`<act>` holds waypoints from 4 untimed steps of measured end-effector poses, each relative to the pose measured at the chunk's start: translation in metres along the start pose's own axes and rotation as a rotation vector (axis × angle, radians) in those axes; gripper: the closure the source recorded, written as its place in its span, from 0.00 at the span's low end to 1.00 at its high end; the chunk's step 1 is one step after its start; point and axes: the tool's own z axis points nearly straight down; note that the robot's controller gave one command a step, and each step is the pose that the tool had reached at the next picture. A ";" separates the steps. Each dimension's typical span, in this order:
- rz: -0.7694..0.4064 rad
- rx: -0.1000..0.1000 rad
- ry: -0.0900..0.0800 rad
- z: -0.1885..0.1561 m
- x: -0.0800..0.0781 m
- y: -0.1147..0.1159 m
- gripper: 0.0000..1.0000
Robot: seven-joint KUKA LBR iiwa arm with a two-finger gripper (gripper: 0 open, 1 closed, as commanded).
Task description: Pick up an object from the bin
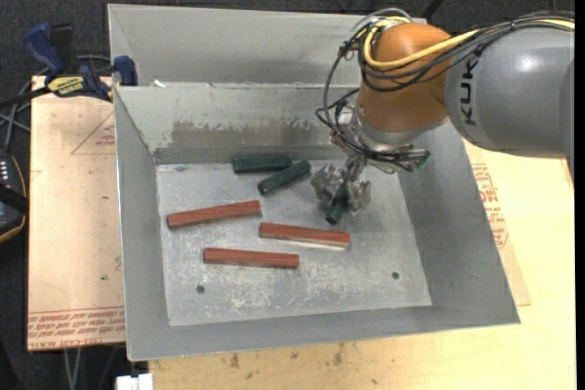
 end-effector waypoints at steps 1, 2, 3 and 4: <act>0.001 0.000 0.000 -0.003 0.000 0.000 1.00; 0.001 -0.005 0.003 -0.009 0.000 0.001 1.00; 0.002 -0.003 0.002 -0.022 0.000 0.001 1.00; 0.003 0.001 0.000 -0.028 -0.001 0.000 1.00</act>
Offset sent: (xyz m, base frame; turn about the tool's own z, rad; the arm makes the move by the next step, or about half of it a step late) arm 0.0000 0.0000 0.0494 0.0000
